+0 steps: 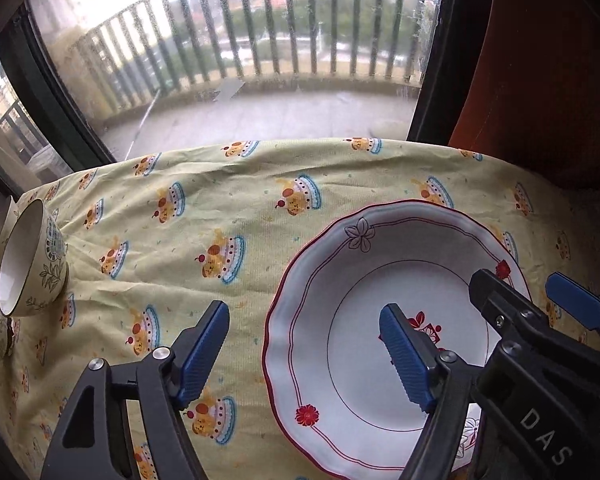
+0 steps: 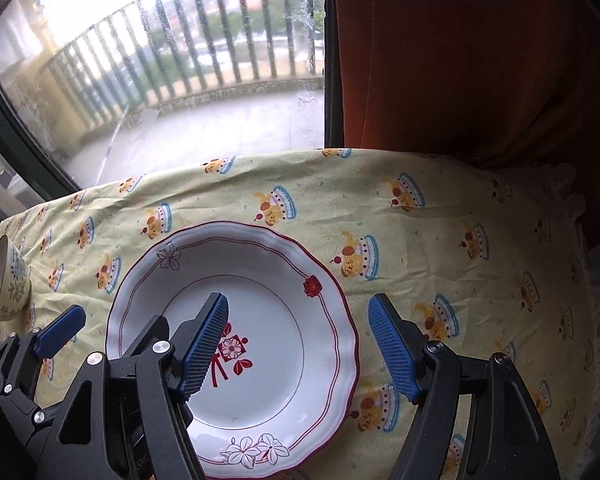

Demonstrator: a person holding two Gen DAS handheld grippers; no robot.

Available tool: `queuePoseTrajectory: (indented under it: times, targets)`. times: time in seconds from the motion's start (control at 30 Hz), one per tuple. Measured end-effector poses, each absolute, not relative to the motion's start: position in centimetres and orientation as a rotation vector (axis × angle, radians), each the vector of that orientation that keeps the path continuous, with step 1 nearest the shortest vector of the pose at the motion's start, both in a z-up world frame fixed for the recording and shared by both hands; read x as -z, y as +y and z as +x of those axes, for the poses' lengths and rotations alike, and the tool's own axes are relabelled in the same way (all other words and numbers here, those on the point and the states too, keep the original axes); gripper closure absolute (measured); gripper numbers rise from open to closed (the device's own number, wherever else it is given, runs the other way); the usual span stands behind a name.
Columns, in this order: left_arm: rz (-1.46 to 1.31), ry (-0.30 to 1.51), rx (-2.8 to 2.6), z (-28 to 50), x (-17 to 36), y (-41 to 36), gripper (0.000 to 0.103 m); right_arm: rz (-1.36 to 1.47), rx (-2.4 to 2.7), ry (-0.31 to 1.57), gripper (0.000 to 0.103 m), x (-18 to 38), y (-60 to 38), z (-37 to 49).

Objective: Organize plates and bowls
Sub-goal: 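Move both grippers to the rim of the red-rimmed character plate, then grasp the red-rimmed plate rim with both grippers and lift it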

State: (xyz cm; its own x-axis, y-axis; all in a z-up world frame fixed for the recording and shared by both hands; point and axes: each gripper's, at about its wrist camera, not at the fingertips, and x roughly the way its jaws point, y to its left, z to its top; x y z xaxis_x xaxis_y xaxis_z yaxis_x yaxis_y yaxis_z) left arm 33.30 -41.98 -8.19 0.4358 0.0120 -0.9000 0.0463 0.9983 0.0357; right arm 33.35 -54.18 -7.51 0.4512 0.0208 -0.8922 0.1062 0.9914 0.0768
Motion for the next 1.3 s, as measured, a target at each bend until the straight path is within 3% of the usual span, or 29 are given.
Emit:
queuePoseTrajectory:
  times: [0.2, 0.37, 0.53, 0.63, 1.3]
  targets:
    - [0.054, 1.167, 0.005, 33.9, 9.9, -42.1, 0.04, 0.135, 0.058, 1.135, 0.027, 9.1, -54.7, 34.0]
    - [0.099, 1.151, 0.007, 33.7, 10.0, -42.5, 0.041, 0.172, 0.058, 1.175, 0.028, 10.4, -55.5, 34.1]
    - [0.09, 1.155, 0.037, 33.7, 10.0, -42.5, 0.047, 0.143, 0.043, 1.175, 0.055, 10.6, -55.4, 34.4]
    - [0.063, 1.163, 0.039, 33.9, 10.0, -42.1, 0.047, 0.131, 0.032, 1.193, 0.06, 10.8, -55.4, 34.3]
    - [0.085, 1.145, 0.052, 31.8, 7.5, -41.4, 0.048, 0.129, 0.081, 1.178, 0.056, 8.5, -54.1, 32.5]
